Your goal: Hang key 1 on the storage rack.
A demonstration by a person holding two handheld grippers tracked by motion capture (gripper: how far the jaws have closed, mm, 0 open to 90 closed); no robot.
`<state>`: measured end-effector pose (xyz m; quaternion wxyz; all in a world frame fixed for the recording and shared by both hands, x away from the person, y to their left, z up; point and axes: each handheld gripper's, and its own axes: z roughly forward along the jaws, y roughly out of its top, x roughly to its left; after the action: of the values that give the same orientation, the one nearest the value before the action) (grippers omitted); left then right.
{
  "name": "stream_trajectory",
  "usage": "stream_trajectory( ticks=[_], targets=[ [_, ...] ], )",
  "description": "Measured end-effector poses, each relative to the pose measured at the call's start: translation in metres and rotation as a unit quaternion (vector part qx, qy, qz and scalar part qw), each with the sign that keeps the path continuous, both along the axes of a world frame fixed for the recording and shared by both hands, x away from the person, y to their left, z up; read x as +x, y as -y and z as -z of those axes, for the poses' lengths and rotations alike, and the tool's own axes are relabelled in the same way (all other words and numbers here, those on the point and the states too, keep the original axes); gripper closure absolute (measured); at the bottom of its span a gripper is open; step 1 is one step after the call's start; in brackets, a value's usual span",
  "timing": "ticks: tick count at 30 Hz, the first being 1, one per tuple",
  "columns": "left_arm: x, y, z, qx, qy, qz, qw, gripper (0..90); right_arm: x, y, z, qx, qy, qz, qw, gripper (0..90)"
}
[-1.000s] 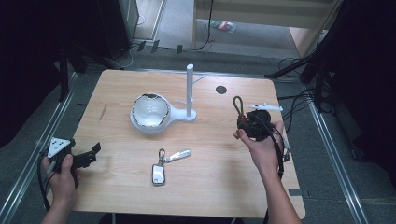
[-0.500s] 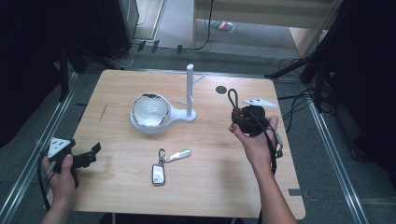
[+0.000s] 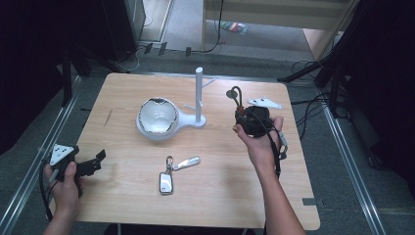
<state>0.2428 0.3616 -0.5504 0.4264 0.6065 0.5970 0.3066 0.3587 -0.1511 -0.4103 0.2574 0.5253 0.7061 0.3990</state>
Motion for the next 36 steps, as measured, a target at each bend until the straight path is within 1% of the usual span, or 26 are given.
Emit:
stream_trajectory(
  ticks=[5, 9, 15, 20, 25, 28, 31, 34, 36],
  targets=[
    [0.0, 0.0, 0.0, 0.0, 0.001, 0.001, 1.0, 0.0, 0.003, -0.005, -0.003, 0.002, 0.008, -0.005, 1.0, 69.3],
    [0.0, 0.0, 0.0, 0.0, 0.001, 0.0, 1.0, 0.0, 0.006, -0.009, -0.004, 0.001, 0.012, -0.008, 0.9999, 69.3],
    [0.0, 0.0, 0.0, 0.0, 0.001, 0.001, 1.0, 0.0, 0.009, -0.015, -0.008, -0.004, 0.024, -0.012, 0.9996, 69.3],
    [0.0, 0.0, 0.0, -0.001, 0.001, 0.001, 1.0, 0.0, 0.012, -0.021, -0.009, -0.001, 0.032, -0.015, 0.9994, 69.3],
    [0.0, 0.0, 0.0, -0.002, 0.001, 0.001, 1.0, 0.0, 0.015, -0.027, -0.008, -0.008, 0.041, -0.016, 0.999, 69.3],
    [0.001, 0.0, 0.0, -0.002, 0.001, 0.001, 1.0, 0.0, 0.018, -0.03, -0.008, -0.006, 0.04, -0.019, 0.999, 69.3],
    [0.001, 0.0, 0.0, -0.003, 0.001, 0.002, 1.0, 0.0, 0.021, -0.033, -0.007, -0.004, 0.041, -0.029, 0.9987, 69.3],
    [0.0, 0.0, 0.0, -0.002, 0.001, 0.001, 1.0, 0.0, 0.023, -0.036, -0.007, -0.007, 0.044, -0.034, 0.9984, 69.3],
    [0.001, 0.0, 0.0, -0.002, 0.001, 0.002, 1.0, 0.0, 0.025, -0.038, -0.007, -0.005, 0.044, -0.034, 0.9984, 69.3]
  ],
)
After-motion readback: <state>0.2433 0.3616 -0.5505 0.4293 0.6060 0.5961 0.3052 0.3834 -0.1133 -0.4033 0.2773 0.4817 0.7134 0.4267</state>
